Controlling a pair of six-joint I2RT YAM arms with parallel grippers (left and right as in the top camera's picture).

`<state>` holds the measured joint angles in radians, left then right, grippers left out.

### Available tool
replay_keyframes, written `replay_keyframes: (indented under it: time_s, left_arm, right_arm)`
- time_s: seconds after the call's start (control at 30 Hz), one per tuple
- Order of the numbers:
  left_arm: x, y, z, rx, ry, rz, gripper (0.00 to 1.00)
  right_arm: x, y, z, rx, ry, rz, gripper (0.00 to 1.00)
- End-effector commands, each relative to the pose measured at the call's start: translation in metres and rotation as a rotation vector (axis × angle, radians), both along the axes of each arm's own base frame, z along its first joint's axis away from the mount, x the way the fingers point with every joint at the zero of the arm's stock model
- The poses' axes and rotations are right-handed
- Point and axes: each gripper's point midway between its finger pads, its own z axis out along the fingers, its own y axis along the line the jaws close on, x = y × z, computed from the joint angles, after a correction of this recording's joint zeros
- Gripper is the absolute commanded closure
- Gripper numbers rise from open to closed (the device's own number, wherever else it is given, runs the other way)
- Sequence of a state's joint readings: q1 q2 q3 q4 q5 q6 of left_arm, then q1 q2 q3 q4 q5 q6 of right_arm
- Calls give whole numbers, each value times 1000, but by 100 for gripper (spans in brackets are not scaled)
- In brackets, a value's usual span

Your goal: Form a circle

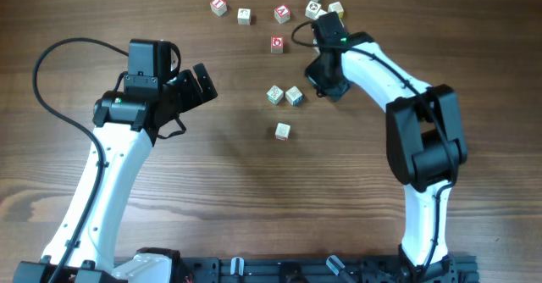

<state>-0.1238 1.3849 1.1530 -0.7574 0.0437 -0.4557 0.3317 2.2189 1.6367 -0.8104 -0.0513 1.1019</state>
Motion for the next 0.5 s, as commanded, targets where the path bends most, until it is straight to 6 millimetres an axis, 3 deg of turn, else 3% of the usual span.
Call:
replay_keyframes:
  time_s: [0.0, 0.07, 0.23, 0.37, 0.47]
  left_arm:
    - [2, 0, 1, -12, 0, 8, 0]
    - [2, 0, 1, -12, 0, 8, 0]
    - [2, 0, 1, -12, 0, 8, 0]
    - [2, 0, 1, -12, 0, 8, 0]
    - [2, 0, 1, -12, 0, 8, 0]
  right_arm:
    - [2, -32, -7, -76, 15, 102, 95]
    - [3, -40, -7, -98, 7, 207, 95]
    - [23, -43, -7, -96, -72, 191, 95]
    - [37, -19, -4, 32, -143, 212, 95]
    - [43, -17, -2, 37, -170, 219, 95]
